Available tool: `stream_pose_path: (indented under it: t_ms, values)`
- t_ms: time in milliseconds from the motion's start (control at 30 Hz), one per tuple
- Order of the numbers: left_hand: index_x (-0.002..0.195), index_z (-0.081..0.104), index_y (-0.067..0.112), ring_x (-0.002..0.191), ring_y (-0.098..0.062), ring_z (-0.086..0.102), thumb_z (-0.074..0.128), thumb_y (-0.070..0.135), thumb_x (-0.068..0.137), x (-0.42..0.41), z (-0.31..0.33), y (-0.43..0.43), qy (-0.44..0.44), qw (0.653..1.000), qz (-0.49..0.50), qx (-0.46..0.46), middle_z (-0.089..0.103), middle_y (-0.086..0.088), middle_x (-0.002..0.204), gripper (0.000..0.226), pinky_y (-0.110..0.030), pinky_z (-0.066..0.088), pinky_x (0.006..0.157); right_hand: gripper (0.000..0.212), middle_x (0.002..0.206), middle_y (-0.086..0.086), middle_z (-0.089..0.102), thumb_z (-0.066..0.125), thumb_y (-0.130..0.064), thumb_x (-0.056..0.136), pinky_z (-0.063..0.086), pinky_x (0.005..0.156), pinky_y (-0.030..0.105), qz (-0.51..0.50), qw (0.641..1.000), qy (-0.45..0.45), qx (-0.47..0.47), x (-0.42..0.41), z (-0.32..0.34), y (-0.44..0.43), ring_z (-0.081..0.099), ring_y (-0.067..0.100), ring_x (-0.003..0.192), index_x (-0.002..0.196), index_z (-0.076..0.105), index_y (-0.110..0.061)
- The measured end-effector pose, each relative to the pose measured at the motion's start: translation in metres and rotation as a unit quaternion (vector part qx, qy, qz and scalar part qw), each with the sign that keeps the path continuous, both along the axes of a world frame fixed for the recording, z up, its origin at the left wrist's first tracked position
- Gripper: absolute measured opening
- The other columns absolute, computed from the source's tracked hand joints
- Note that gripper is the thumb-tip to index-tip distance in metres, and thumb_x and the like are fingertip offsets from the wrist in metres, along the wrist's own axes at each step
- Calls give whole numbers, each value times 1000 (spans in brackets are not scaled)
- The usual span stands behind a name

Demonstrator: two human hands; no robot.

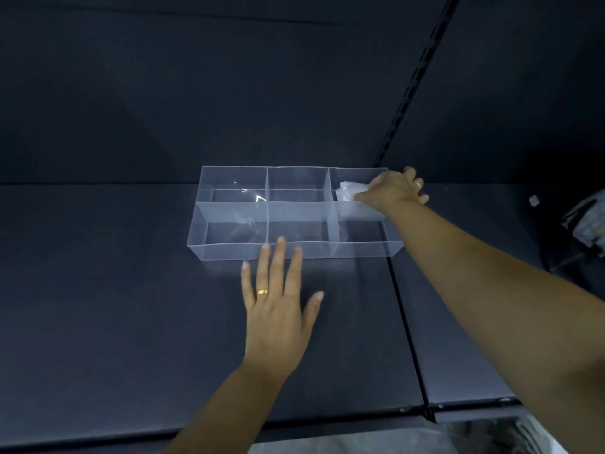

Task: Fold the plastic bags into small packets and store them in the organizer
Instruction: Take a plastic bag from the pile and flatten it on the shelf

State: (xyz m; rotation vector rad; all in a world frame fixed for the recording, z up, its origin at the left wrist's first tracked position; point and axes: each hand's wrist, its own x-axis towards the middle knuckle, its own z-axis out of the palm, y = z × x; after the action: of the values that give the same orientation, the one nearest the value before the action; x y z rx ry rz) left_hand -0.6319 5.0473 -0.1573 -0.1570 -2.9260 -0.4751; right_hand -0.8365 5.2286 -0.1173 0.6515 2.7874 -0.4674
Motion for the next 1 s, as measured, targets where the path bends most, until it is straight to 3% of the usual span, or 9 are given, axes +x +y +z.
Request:
stream_pose_path:
  t_ms: [167, 333, 467, 600, 667, 733, 800, 933, 1000]
  values:
    - [143, 42, 6, 142, -34, 26, 10, 62, 93, 58, -19, -30, -127, 983, 134, -14, 33, -14, 152, 82, -61, 17, 113, 47, 149, 7, 22, 74, -43, 74, 22, 109, 44, -4, 999, 32, -5, 5, 7, -7, 26, 30, 134, 115, 62, -22]
    - [142, 42, 5, 139, -37, 33, 8, 64, 91, 82, -25, -47, -160, 978, 122, -58, 38, -17, 149, 85, -64, 22, 110, 32, 151, 6, 25, 68, -40, 83, 17, 114, 42, 14, 968, 222, -120, 75, 16, -14, 27, 23, 137, 105, 63, -19]
    - [152, 17, 13, 148, -30, 7, 5, 70, 88, 82, -28, -48, -181, 973, 126, -76, 12, -10, 160, 87, -57, 1, 116, 17, 101, 2, 48, 59, -28, 90, 39, 88, 29, 137, 888, 392, -198, 212, 11, -46, 51, 20, 96, 82, 59, -13]
    - [153, -1, 21, 147, -24, -10, 10, 67, 89, 88, -33, -61, -196, 973, 90, -83, -7, -3, 161, 80, -53, -8, 116, 30, 78, -5, 48, 53, -43, 91, 40, 65, 28, 297, 903, 196, -239, 363, -31, -84, 48, 13, 72, 72, 54, -19]
    - [152, -9, 26, 146, -23, -16, 4, 68, 86, 99, -33, -69, -214, 969, 77, -96, -14, 1, 160, 79, -53, -10, 116, 37, 100, -6, 54, 56, -58, 84, 42, 80, 28, 304, 938, 29, -165, 405, -63, -84, 53, 12, 93, 97, 60, -23]
    - [151, -14, 28, 146, -23, -19, -2, 69, 83, 115, -33, -75, -228, 965, 79, -99, -19, 3, 159, 80, -53, -11, 115, 69, 128, -2, 45, 60, -65, 78, 35, 100, 32, 242, 959, -112, -102, 425, -89, -74, 45, 17, 119, 130, 45, -23]
    - [150, -16, 29, 145, -24, -22, -3, 70, 81, 131, -33, -79, -240, 963, 81, -92, -22, 3, 158, 81, -52, -14, 115, 85, 137, 3, 41, 65, -62, 77, 33, 104, 37, 186, 960, -198, -75, 435, -103, -66, 41, 23, 128, 141, 30, -20]
    - [149, -19, 29, 143, -24, -25, 5, 69, 87, 140, -33, -82, -261, 958, 82, -82, -26, 3, 157, 78, -50, -16, 113, 15, 96, -1, 57, 61, -32, 88, 36, 85, 30, 205, 957, -194, -71, 439, -109, -56, 59, 20, 102, 93, 52, -22]
    - [148, -20, 29, 143, -24, -26, 10, 69, 89, 137, -33, -83, -277, 955, 76, -78, -28, 3, 156, 77, -50, -18, 112, 28, 77, 0, 51, 66, -27, 87, 36, 70, 27, 186, 953, -179, -160, 428, -104, -50, 56, 19, 80, 69, 46, -19]
